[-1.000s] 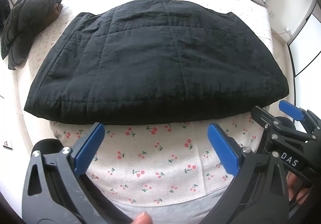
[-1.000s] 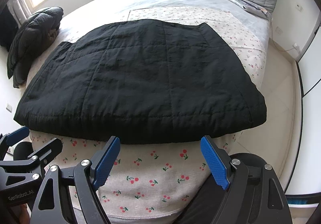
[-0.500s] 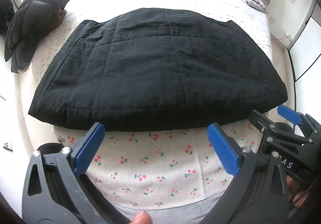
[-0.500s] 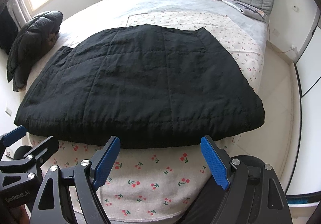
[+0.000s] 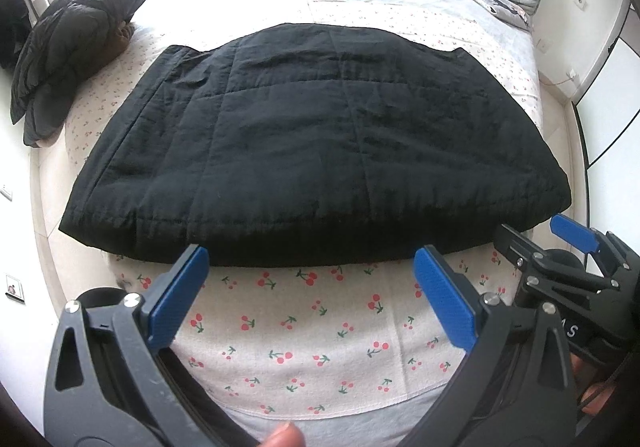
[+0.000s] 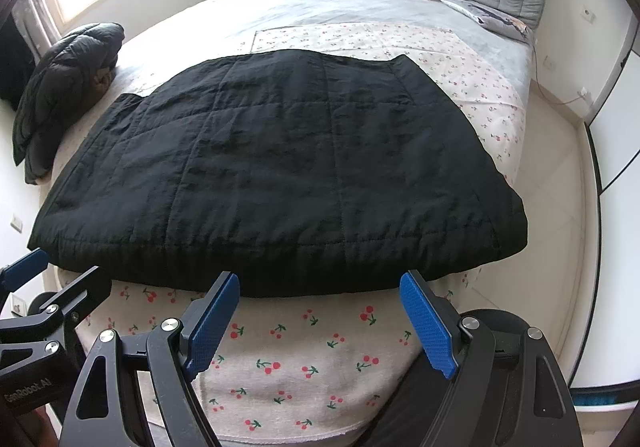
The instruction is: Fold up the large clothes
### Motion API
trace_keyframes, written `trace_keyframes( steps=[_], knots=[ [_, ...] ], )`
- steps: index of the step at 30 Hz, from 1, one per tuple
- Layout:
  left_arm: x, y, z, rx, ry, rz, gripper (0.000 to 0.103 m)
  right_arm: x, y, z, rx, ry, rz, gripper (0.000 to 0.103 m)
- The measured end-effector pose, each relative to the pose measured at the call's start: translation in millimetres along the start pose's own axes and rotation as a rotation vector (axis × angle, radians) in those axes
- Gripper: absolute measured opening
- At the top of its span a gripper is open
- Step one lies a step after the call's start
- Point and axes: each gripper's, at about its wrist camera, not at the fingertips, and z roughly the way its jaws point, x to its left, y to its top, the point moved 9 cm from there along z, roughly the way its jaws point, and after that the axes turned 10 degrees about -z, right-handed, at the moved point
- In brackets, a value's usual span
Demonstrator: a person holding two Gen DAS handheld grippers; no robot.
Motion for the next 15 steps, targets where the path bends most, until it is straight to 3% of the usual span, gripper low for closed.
trace_keyframes(
  steps=[15],
  knots=[
    [1.0, 0.9, -0.8, -0.005, -0.001, 0.001, 0.102, 2.5, -0.3, 0.6, 0.004, 0.0, -0.001, 0.084]
  ],
)
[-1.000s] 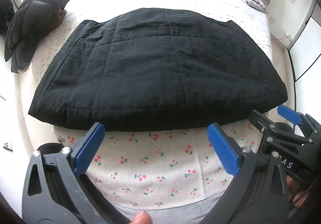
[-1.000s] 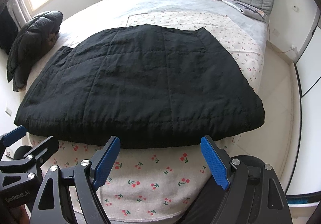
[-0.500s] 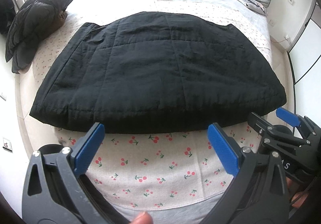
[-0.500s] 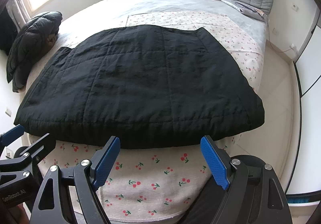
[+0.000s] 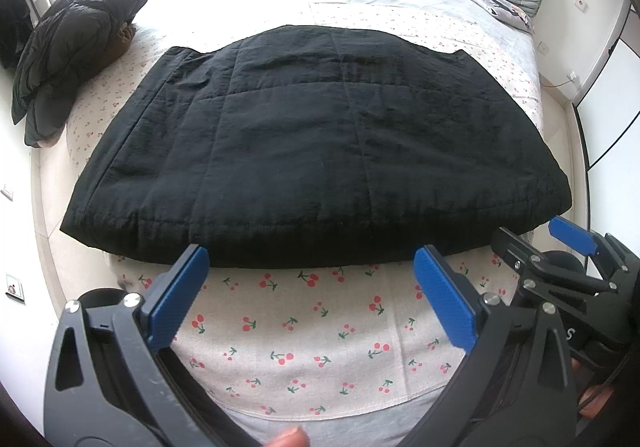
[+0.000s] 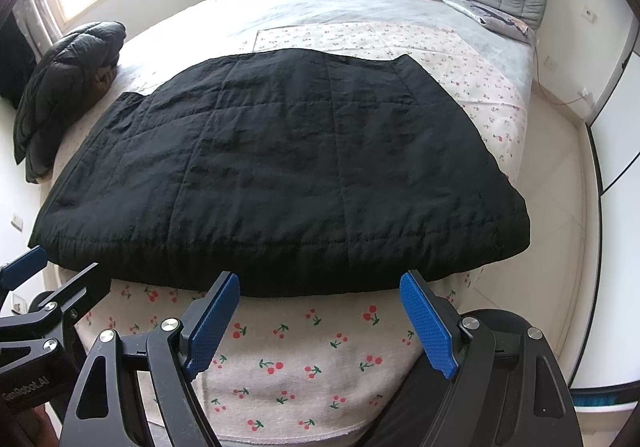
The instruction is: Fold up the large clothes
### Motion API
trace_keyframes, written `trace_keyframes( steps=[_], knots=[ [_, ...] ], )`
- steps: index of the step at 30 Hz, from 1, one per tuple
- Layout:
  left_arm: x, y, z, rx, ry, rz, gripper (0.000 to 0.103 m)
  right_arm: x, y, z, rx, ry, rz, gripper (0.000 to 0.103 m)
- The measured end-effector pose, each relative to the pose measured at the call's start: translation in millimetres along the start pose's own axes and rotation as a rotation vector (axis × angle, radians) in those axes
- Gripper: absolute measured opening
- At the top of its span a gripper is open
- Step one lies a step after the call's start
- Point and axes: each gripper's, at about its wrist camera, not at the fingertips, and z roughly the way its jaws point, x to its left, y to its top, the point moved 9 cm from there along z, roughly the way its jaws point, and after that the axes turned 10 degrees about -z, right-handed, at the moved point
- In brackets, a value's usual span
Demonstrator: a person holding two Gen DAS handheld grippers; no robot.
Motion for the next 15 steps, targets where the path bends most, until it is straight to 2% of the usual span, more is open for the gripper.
trace_keyframes(
  steps=[15],
  knots=[
    [-0.6, 1.7, -1.3, -0.008, 0.006, 0.002, 0.102, 5.7, 1.4, -0.6, -0.003, -0.001, -0.005, 0.084]
  ],
)
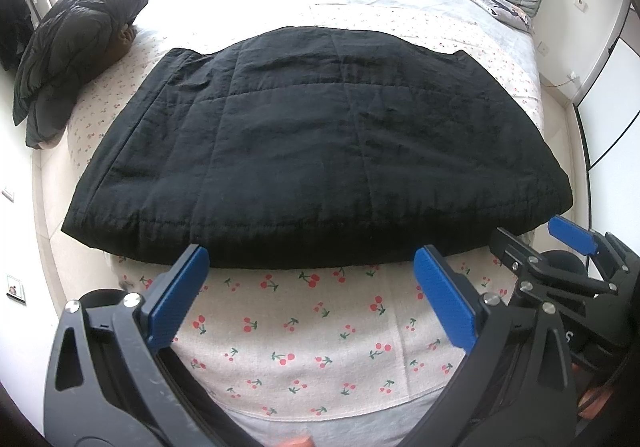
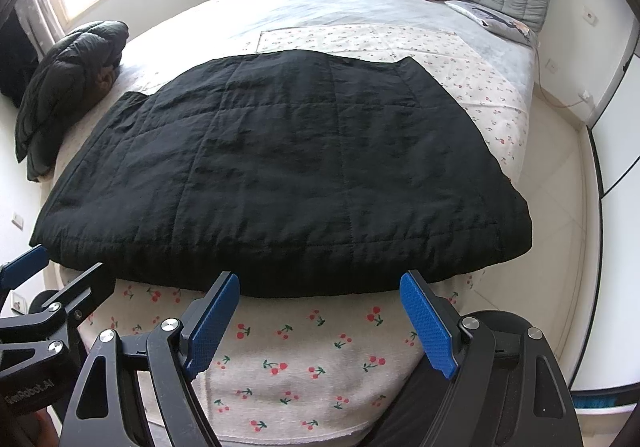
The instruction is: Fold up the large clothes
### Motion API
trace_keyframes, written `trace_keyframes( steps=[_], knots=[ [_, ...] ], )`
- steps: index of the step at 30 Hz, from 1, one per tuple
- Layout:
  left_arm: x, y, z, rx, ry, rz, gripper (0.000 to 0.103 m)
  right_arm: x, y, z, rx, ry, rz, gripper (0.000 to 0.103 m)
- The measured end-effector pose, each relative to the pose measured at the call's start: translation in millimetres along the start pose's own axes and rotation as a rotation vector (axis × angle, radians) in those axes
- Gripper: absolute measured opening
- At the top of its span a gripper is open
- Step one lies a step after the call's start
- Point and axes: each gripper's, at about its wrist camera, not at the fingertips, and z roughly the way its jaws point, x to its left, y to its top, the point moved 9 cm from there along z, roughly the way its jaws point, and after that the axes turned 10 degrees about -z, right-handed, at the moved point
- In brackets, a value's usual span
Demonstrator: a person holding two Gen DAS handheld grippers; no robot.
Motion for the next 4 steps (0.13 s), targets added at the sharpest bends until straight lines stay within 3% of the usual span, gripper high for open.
trace_keyframes(
  steps=[4],
  knots=[
    [-2.0, -2.3, 1.2, -0.002, 0.005, 0.002, 0.102, 1.3, -0.1, 0.5, 0.0, 0.0, -0.002, 0.084]
  ],
)
